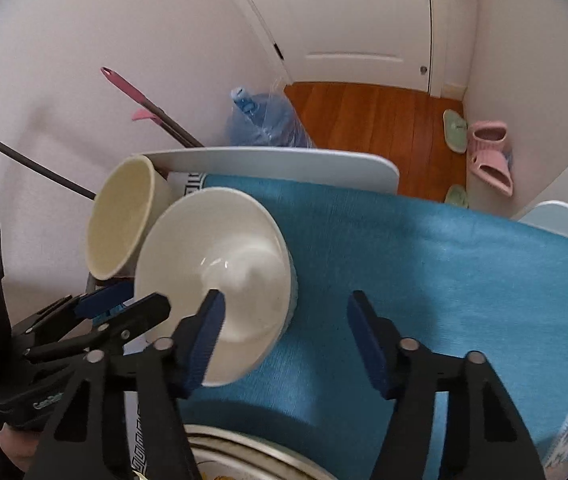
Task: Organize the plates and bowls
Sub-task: 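Close both grippers on the white ribbed bowl rim and lift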
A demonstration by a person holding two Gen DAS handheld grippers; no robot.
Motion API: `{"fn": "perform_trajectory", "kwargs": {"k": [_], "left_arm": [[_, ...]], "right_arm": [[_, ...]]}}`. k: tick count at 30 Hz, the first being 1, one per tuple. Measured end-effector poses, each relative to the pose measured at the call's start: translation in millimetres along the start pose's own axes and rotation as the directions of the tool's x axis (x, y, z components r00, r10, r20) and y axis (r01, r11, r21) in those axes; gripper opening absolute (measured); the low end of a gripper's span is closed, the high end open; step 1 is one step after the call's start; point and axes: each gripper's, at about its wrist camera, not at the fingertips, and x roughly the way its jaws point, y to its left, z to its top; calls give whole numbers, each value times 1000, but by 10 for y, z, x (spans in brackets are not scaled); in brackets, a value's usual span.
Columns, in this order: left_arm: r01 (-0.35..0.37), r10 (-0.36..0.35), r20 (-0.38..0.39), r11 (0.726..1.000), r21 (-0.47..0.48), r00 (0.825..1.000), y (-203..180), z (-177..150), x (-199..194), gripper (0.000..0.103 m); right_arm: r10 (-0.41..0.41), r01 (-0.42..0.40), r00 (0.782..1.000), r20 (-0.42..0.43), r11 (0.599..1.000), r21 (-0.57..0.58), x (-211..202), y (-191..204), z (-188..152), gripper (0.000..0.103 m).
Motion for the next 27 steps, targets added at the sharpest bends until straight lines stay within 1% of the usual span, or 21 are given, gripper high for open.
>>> {"fn": "perform_trajectory", "kwargs": {"k": [2, 4, 6, 9, 13, 16, 20, 23, 27], "left_arm": [[21, -21, -15, 1000, -4, 1000, 15, 13, 74, 33], [34, -34, -12, 999, 6, 999, -1, 17, 84, 27], [44, -44, -6, 998, 35, 999, -58, 15, 89, 16], [10, -10, 6, 998, 66, 1000, -134, -2, 58, 16], [-4, 4, 5, 997, 73, 1000, -152, -5, 32, 16], [-25, 24, 18, 995, 95, 1000, -185, -23, -10, 16], [-31, 28, 35, 994, 105, 999, -237, -33, -109, 16], [-29, 22, 53, 992, 124, 998, -288, -12, -214, 16], [-36, 23, 84, 987, 156, 996, -482, -56, -459, 16]], "right_arm": [[6, -6, 1000, -11, 1000, 7, 60, -20, 15, 44], [14, -13, 1000, -14, 1000, 11, 78, -28, 9, 33], [12, -12, 1000, -16, 1000, 13, 83, -32, -9, 27], [44, -43, 999, -18, 999, 19, 105, -27, 2, 16], [30, -30, 999, -10, 1000, 8, 98, 3, -10, 16], [33, -33, 999, -1, 999, 9, 65, 21, -18, 16], [35, -35, 999, 11, 999, 23, -13, 7, -60, 16], [33, -34, 999, 36, 999, 28, -178, -3, -106, 16], [26, -28, 996, 88, 999, 21, -505, -7, -160, 16]]}}
